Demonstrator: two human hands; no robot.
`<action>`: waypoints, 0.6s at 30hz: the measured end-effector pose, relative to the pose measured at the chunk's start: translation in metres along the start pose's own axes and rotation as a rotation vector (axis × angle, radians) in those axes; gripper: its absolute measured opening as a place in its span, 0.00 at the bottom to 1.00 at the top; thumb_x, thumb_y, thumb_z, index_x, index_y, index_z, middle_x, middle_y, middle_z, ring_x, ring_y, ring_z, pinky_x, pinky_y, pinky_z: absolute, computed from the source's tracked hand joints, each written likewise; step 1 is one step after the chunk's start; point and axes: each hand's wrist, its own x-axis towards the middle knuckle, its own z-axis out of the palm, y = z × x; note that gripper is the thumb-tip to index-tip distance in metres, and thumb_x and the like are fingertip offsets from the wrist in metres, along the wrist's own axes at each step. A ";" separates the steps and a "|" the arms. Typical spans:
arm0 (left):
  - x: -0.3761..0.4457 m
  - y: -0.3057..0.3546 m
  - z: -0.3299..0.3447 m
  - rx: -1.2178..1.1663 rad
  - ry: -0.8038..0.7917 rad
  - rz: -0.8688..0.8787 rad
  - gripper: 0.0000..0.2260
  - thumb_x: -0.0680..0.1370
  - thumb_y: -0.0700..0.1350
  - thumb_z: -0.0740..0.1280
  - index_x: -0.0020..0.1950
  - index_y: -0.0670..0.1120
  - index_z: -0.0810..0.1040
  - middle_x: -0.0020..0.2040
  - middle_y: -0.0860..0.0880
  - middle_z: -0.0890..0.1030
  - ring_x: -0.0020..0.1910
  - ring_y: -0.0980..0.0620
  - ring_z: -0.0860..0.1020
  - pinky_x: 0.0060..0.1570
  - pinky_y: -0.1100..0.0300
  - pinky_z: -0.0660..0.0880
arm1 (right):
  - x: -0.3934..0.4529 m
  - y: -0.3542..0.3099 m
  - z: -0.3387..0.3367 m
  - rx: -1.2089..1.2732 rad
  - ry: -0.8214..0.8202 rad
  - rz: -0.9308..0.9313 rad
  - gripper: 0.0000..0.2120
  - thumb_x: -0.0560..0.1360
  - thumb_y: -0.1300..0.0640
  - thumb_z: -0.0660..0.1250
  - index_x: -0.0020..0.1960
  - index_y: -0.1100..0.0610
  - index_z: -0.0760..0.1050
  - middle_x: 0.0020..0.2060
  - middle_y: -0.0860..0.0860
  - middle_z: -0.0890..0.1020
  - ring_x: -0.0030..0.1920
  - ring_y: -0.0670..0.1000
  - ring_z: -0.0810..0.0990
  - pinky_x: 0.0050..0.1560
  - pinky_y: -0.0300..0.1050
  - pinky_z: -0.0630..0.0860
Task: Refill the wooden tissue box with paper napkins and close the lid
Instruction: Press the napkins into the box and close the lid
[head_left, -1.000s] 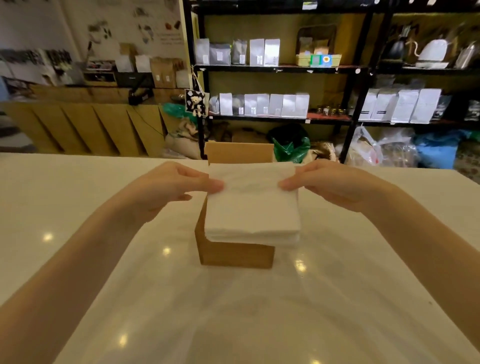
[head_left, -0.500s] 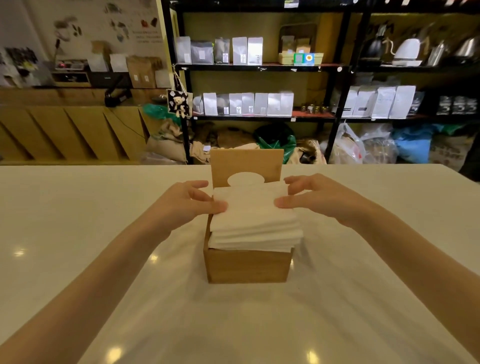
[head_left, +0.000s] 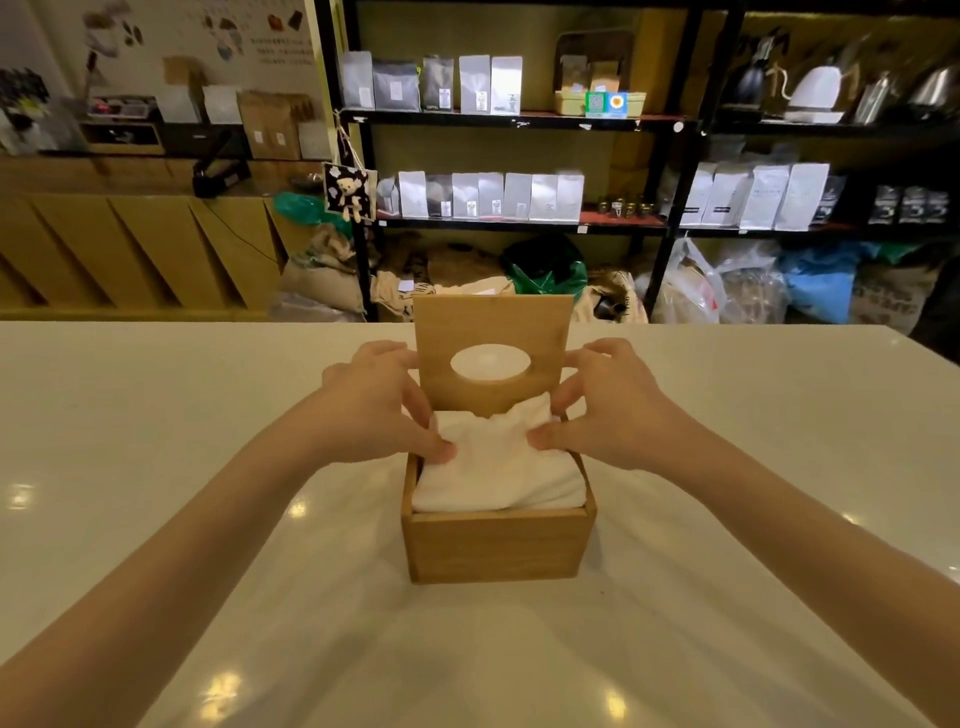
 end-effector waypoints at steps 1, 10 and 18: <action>0.001 0.002 0.001 0.067 -0.015 0.010 0.08 0.67 0.54 0.74 0.37 0.51 0.81 0.74 0.55 0.63 0.73 0.51 0.55 0.69 0.45 0.59 | 0.000 -0.001 0.002 -0.025 -0.008 0.004 0.13 0.69 0.46 0.71 0.48 0.53 0.83 0.69 0.49 0.70 0.71 0.54 0.57 0.69 0.51 0.56; -0.004 0.016 0.012 0.329 0.093 -0.056 0.10 0.69 0.57 0.71 0.40 0.51 0.83 0.71 0.51 0.67 0.74 0.49 0.51 0.70 0.43 0.48 | -0.006 -0.012 0.007 -0.298 0.064 -0.018 0.14 0.71 0.44 0.67 0.50 0.51 0.82 0.66 0.50 0.74 0.72 0.55 0.57 0.73 0.56 0.48; -0.032 0.015 0.007 0.261 0.328 0.039 0.12 0.68 0.59 0.71 0.48 0.61 0.73 0.73 0.55 0.63 0.75 0.52 0.49 0.71 0.44 0.44 | -0.017 -0.002 -0.011 -0.009 0.120 -0.109 0.17 0.65 0.45 0.73 0.52 0.48 0.76 0.64 0.48 0.72 0.68 0.52 0.60 0.68 0.50 0.58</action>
